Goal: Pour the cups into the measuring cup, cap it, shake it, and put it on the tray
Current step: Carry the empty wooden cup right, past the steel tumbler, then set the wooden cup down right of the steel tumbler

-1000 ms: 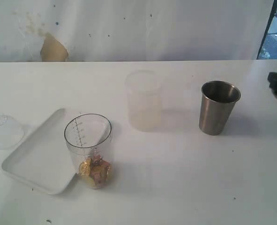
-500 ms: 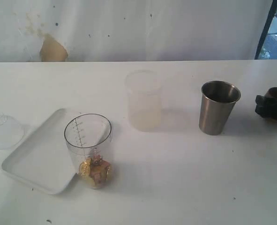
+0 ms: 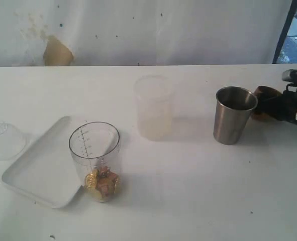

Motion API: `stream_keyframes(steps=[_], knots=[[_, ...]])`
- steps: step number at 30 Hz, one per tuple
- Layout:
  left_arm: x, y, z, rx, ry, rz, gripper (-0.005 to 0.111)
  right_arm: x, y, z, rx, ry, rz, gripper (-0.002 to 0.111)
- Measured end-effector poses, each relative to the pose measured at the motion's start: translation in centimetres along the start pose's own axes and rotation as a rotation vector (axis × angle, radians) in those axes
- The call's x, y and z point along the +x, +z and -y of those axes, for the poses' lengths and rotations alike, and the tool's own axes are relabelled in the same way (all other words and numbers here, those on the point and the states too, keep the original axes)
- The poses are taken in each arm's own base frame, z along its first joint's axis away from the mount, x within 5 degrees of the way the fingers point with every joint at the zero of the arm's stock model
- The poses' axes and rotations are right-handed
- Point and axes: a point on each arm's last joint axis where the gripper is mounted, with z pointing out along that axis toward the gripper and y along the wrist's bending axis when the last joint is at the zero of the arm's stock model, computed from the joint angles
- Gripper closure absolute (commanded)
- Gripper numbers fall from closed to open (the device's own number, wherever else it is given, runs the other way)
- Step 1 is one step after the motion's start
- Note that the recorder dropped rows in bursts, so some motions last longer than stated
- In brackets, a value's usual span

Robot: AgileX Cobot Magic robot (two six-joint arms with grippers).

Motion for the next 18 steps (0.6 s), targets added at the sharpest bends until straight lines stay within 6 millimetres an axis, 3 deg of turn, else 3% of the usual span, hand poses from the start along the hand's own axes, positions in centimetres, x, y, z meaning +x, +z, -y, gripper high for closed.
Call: stream_keyframes(steps=[8,18], knots=[[0.0,0.0,0.0,0.0,0.0,0.0,0.107,0.2,0.1,-0.3,-0.021,-0.038,-0.06,0.025],[0.0,0.0,0.0,0.0,0.0,0.0,0.107,-4.4,-1.6,-1.5,0.001,-0.118,0.018,0.025]])
